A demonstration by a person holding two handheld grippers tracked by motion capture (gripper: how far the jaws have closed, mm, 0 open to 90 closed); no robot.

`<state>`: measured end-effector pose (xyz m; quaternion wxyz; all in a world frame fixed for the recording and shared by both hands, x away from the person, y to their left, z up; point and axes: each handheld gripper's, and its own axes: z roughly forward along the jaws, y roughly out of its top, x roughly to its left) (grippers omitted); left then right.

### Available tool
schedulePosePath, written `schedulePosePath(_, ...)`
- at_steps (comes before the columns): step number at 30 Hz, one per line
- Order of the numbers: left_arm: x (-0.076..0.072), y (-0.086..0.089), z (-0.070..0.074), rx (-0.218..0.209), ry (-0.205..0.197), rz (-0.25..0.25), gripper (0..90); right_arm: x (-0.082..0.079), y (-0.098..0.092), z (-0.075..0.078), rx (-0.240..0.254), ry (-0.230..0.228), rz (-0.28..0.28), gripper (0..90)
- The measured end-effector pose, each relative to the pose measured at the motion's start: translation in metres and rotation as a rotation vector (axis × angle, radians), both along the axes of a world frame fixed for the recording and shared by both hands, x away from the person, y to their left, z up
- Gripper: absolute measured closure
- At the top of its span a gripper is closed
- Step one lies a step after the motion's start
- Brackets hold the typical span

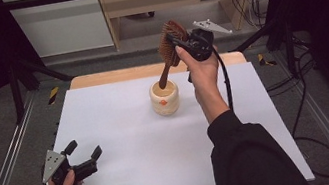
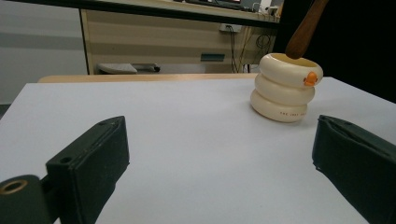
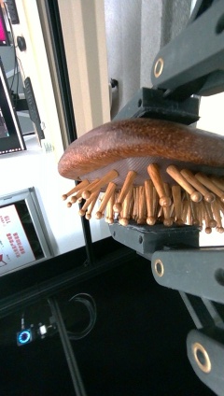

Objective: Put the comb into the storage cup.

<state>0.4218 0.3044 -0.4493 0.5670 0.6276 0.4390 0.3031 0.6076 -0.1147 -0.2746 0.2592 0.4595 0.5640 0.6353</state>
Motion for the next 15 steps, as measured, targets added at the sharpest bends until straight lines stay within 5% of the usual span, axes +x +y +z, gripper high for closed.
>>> schedulePosePath(15,-0.0002,0.0002,0.0001,0.0,0.001,-0.001,4.0,0.0013,0.0049,-0.0051,-0.033,0.007,0.005,51.5)
